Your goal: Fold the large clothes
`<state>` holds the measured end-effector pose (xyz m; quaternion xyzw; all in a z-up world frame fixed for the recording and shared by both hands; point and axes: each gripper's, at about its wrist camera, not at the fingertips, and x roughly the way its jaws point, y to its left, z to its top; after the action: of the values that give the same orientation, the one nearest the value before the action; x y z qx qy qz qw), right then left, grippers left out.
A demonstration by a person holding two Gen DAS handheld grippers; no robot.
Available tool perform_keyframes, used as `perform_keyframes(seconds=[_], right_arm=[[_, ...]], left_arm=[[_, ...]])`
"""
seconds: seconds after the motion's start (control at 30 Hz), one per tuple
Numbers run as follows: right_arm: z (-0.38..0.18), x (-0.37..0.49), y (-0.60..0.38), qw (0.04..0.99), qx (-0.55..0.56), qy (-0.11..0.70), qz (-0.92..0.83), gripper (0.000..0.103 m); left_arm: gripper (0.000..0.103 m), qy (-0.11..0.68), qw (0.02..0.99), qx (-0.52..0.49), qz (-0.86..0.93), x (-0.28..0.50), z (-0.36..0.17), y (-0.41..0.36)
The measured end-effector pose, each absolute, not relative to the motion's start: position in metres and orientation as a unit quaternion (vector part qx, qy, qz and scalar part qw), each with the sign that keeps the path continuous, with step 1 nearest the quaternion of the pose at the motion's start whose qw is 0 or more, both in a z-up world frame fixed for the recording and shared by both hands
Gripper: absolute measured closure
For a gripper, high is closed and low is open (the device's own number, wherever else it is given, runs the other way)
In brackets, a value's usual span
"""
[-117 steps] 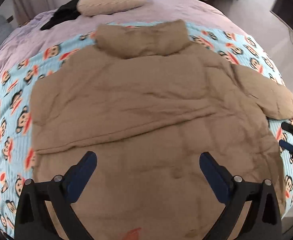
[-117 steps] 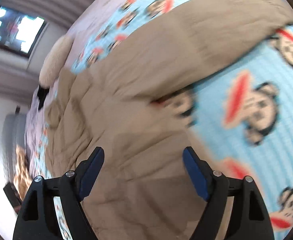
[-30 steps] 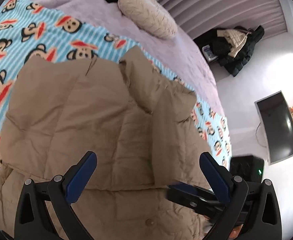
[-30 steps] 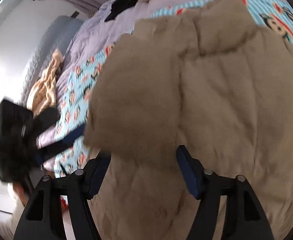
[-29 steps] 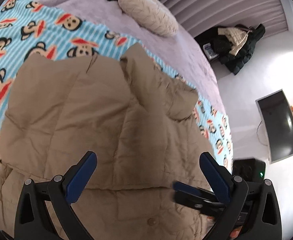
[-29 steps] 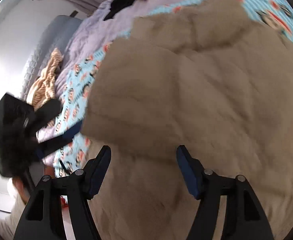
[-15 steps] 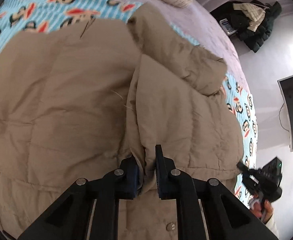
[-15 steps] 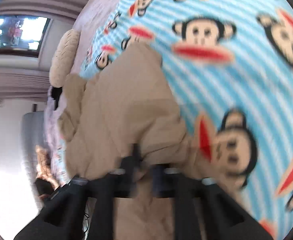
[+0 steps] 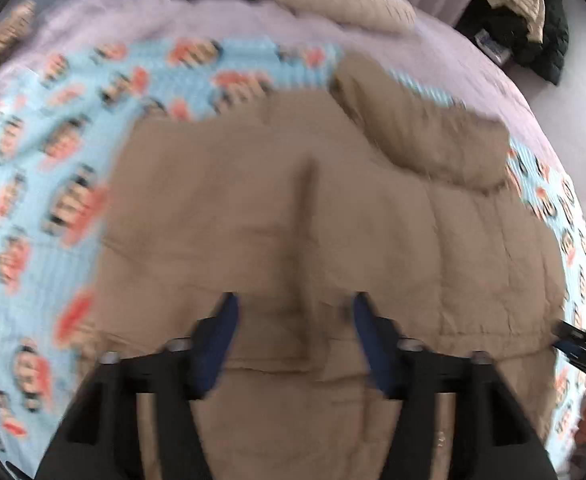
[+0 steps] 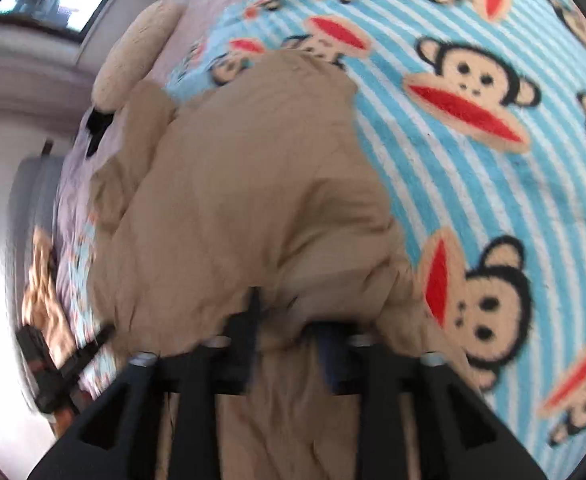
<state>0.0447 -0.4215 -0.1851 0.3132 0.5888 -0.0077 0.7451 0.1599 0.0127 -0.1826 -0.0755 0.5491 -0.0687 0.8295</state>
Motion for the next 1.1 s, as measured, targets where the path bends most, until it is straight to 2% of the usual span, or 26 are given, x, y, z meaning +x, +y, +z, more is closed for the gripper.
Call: perform_keyframes(seconds=[0.03,0.2,0.37,0.4,0.43,0.47,0.57,0.67,1.0,1.1], right_arm=[[-0.170,0.041,-0.420,0.760,0.299,0.577,0.007,0.049],[-0.118,0.040,-0.443,0.824,0.283,0.491,-0.002,0.048],[-0.179,0.083,-0.510,0.752,0.425,0.500,-0.061,0.049],[-0.187,0.089,-0.513,0.741,0.446,0.499,-0.057,0.062],[-0.196,0.097,-0.514,0.733,0.461,0.499,-0.041,0.081],[-0.199,0.103,-0.510,0.732,0.458,0.503,-0.034,0.082],[-0.198,0.128,-0.488,0.766,0.357,0.534,-0.035,0.086],[-0.211,0.137,-0.482,0.778,0.255,0.569,-0.073,0.086],[-0.144,0.083,-0.443,0.821,0.177,0.539,-0.063,0.086],[-0.143,0.061,-0.425,0.816,0.171,0.550,-0.040,0.086]], left_arm=[[0.040,0.540,0.835,-0.077,-0.070,0.159,-0.175,0.019],[0.040,0.516,0.847,-0.072,-0.108,0.168,-0.151,0.016],[0.040,0.509,0.848,-0.044,-0.140,0.189,-0.164,-0.031],[0.040,0.512,0.846,-0.039,-0.142,0.194,-0.170,-0.038],[0.040,0.512,0.847,-0.032,-0.142,0.198,-0.175,-0.043],[0.040,0.512,0.847,-0.022,-0.139,0.203,-0.181,-0.047],[0.040,0.534,0.837,0.005,-0.114,0.212,-0.212,-0.049],[0.040,0.546,0.829,-0.018,-0.121,0.215,-0.226,-0.042],[0.040,0.546,0.830,-0.013,-0.116,0.214,-0.228,-0.041],[0.039,0.547,0.829,-0.008,-0.113,0.214,-0.228,-0.043]])
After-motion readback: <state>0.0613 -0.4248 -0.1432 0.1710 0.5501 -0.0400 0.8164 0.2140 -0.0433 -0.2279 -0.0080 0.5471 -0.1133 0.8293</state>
